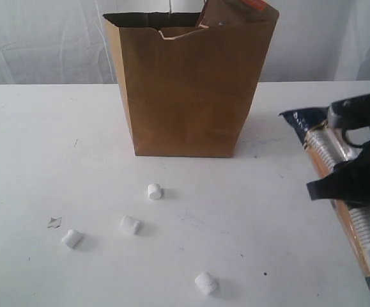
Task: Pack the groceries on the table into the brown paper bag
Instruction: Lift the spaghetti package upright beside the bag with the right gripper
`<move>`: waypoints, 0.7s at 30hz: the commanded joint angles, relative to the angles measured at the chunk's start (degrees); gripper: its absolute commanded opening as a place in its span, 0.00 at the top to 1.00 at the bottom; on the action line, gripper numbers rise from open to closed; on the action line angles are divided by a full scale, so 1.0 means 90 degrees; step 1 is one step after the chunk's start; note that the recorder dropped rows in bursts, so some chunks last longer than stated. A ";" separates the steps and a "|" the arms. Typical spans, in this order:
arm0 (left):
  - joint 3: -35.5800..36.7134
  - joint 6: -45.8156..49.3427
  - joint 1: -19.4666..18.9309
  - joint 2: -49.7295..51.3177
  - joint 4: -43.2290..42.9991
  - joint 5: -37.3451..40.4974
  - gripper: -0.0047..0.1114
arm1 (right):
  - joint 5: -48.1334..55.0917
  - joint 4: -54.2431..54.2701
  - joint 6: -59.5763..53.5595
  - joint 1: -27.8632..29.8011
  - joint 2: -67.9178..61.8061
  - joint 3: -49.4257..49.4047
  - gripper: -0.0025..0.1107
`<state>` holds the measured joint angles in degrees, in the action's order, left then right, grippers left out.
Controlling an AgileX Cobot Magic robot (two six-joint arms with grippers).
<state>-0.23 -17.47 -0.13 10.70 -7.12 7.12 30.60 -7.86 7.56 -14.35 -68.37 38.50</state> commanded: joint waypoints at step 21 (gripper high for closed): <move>0.0025 -0.0061 0.0027 -0.0050 -0.0019 0.0025 0.96 | -0.4916 -0.0710 0.3753 0.0017 0.1094 0.1874 0.98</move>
<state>-0.23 -17.47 -0.13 10.70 -7.12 7.12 -4.19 -11.65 38.55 -14.35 -58.55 54.41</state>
